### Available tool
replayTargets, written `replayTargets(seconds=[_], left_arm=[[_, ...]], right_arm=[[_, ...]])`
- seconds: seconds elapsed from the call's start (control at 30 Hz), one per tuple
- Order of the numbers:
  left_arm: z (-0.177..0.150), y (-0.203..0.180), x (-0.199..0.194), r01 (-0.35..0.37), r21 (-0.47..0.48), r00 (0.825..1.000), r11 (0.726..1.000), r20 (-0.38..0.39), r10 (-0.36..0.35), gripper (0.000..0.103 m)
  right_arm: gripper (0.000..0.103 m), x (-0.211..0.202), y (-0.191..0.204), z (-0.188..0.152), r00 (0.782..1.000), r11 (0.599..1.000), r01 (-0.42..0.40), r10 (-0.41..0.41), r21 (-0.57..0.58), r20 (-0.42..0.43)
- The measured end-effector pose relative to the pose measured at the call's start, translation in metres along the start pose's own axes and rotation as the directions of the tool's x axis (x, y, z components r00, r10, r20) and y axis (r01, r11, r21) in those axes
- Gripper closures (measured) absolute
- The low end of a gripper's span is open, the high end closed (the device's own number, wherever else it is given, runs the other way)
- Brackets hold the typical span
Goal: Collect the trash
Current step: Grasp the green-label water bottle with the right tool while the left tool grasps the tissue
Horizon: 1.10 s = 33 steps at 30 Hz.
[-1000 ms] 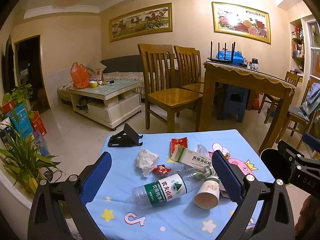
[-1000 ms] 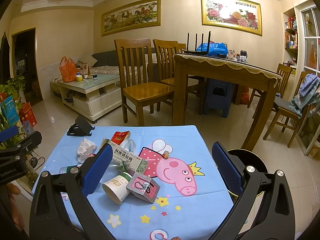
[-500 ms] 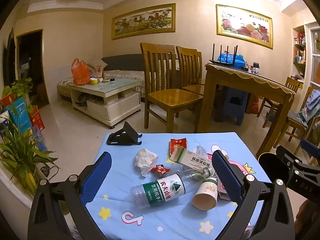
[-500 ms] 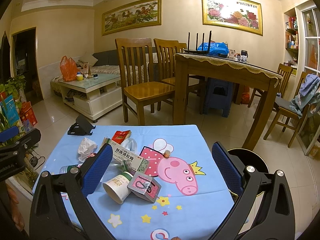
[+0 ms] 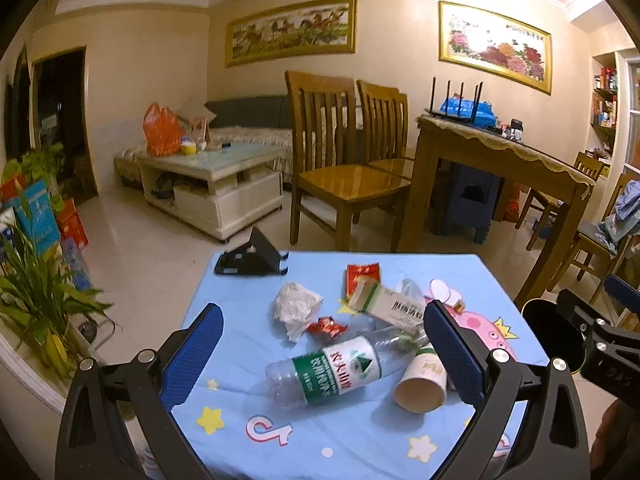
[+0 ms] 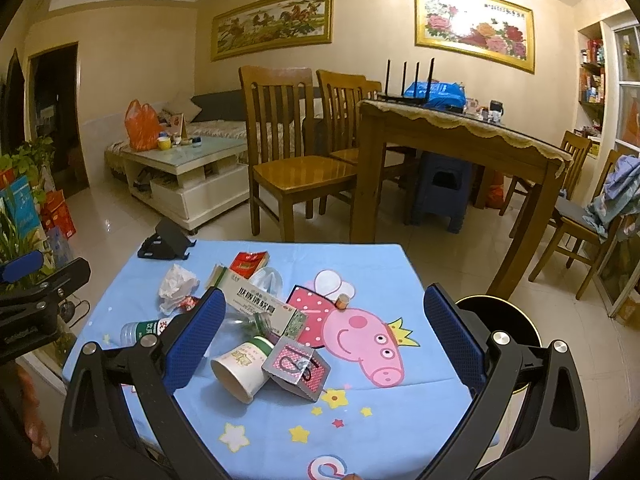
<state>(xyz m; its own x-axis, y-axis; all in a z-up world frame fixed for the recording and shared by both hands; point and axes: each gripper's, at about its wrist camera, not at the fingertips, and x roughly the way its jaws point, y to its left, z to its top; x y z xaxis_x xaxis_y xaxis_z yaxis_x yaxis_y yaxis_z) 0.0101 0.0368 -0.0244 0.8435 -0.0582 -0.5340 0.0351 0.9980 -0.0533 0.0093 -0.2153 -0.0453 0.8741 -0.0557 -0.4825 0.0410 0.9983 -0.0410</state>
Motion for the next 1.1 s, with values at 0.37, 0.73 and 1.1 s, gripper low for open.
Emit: replayTargets(seconds=[0.37, 0.73, 1.1], left_arm=[[-0.073, 0.119, 0.096, -0.285, -0.033, 0.902, 0.958, -0.346, 0.256, 0.006], [-0.101, 0.184, 0.102, -0.288, -0.077, 0.889, 0.955, -0.393, 0.236, 0.006], [-0.11, 0.189, 0.113, -0.154, -0.166, 0.912, 0.974, -0.402, 0.076, 0.006]], right_arm=[[0.005, 0.084, 0.048, -0.007, 0.874, 0.906, -0.418, 0.384, -0.057, -0.299], [0.013, 0.142, 0.221, -0.088, 0.897, 0.223, -0.441, 0.085, -0.87, -0.433], [0.033, 0.13, 0.226, -0.083, 0.925, 0.201, -0.373, 0.161, -0.906, -0.345]])
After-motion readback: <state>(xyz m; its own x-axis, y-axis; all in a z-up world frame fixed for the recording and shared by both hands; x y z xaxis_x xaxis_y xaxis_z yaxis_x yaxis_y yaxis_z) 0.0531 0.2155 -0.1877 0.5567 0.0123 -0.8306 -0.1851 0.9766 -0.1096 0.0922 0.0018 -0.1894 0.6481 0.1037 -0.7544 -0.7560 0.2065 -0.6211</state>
